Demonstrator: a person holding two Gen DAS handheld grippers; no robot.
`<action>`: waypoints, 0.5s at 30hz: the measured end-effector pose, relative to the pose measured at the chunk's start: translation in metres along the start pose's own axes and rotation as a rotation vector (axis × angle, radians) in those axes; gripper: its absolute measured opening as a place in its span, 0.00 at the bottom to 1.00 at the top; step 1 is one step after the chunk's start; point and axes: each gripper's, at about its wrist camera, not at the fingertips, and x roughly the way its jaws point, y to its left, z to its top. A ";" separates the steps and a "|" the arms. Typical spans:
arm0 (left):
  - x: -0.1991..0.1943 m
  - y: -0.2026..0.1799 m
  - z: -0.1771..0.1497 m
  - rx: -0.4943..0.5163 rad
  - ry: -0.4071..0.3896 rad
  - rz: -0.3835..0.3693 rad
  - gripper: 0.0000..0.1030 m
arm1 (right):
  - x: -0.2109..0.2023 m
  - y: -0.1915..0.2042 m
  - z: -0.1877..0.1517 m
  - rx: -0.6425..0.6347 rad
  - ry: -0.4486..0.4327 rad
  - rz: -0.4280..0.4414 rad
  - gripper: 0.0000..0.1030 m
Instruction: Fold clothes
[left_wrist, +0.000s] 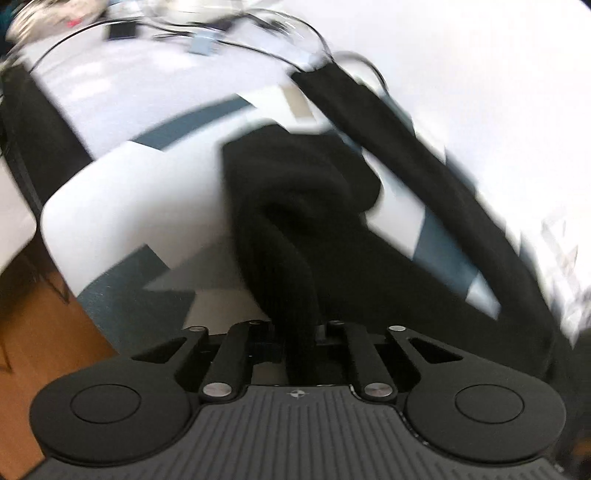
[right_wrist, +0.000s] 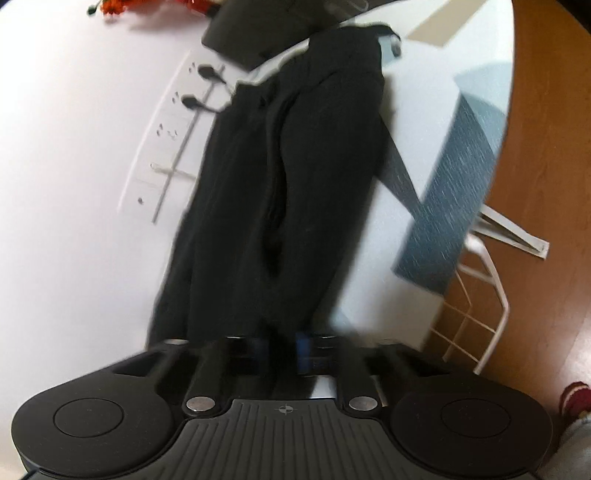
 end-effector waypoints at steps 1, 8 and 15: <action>-0.005 0.002 0.003 -0.022 -0.021 -0.016 0.09 | -0.008 0.007 0.004 -0.008 -0.030 0.035 0.09; 0.004 -0.003 -0.006 0.040 0.041 -0.010 0.15 | -0.028 0.016 0.021 -0.030 -0.046 0.108 0.15; 0.010 0.011 -0.007 -0.019 0.010 -0.081 0.16 | 0.004 -0.010 0.006 0.034 0.058 0.006 0.28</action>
